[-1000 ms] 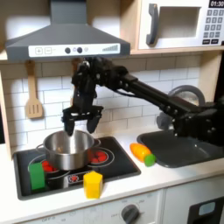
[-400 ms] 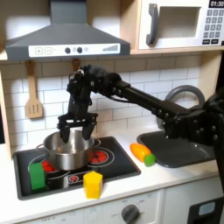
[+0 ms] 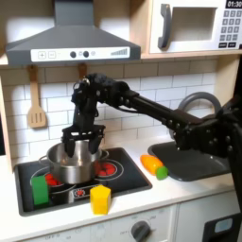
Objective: Slide pot right
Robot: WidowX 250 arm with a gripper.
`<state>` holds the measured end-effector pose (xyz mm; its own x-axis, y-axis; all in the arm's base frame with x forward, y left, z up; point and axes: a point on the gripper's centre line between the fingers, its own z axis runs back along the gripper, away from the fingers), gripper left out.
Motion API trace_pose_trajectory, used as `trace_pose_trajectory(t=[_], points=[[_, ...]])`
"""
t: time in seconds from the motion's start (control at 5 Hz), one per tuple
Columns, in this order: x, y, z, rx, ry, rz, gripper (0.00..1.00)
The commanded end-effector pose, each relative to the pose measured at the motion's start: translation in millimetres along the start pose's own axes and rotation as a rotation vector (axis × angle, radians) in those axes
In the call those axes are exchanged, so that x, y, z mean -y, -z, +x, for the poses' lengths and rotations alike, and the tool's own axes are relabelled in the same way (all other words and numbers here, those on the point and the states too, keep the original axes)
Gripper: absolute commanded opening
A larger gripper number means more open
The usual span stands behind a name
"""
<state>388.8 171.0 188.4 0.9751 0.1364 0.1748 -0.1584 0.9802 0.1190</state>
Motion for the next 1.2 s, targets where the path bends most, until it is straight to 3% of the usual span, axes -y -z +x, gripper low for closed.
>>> trace_pose_trajectory(t=[0.0,0.4,0.6,1.0], points=[[4.4,9.3,-3.4,-0.023,0.01,-0.003,1.0],[26.3,10.4,-6.0,-0.028,0.056,-0.026,1.0],[35.4,18.7,-10.8,-0.056,0.077,-0.032,1.0],[60.5,14.6,-13.3,-0.056,0.13,-0.045,1.0]])
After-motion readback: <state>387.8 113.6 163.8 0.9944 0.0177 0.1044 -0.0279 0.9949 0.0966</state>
